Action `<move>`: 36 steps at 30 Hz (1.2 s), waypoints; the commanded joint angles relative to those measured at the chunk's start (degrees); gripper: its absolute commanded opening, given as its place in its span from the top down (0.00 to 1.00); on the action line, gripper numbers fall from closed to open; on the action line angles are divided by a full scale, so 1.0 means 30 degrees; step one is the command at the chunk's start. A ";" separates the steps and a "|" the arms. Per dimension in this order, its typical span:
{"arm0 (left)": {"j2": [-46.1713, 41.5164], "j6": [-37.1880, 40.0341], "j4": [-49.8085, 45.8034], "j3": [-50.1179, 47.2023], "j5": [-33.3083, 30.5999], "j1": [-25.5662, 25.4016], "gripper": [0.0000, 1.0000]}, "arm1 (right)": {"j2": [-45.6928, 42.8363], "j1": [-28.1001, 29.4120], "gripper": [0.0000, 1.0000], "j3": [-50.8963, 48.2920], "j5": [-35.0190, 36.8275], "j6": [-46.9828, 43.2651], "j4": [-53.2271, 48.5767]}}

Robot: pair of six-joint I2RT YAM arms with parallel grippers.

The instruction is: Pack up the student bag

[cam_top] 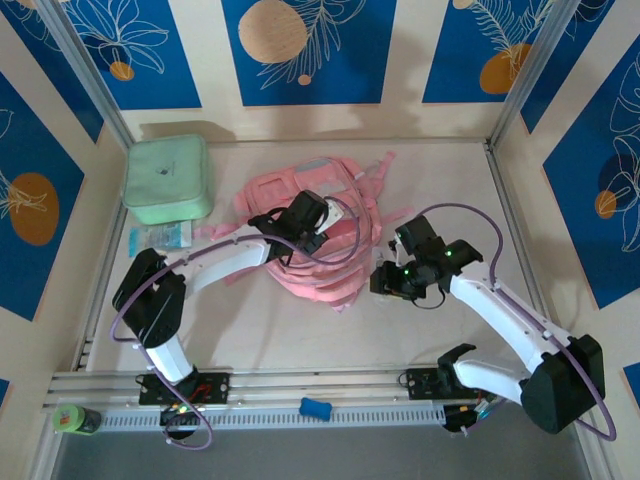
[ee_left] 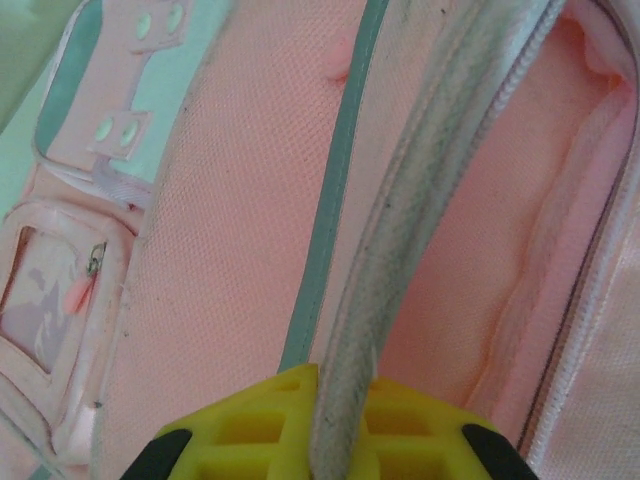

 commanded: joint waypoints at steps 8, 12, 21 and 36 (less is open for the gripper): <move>-0.0283 -0.7946 -0.1136 0.3207 0.0711 -0.2154 1.00 | 0.3762 -0.0068 0.55 0.5316 -0.0703 -0.2055 -0.0035; -0.0171 -0.9597 -0.0763 0.3275 0.0368 -0.2161 1.00 | 0.5748 -0.0320 0.55 0.6705 -0.1070 -0.2329 0.0086; -0.0224 -1.1185 -0.0645 0.3303 -0.0119 -0.2129 1.00 | 0.8404 -0.0686 0.43 0.7941 -0.1618 -0.1493 0.1590; -0.0695 -1.2344 0.0015 0.2690 0.1122 -0.2111 1.00 | 0.6605 -0.1863 0.64 0.3931 -0.5915 0.0788 0.4798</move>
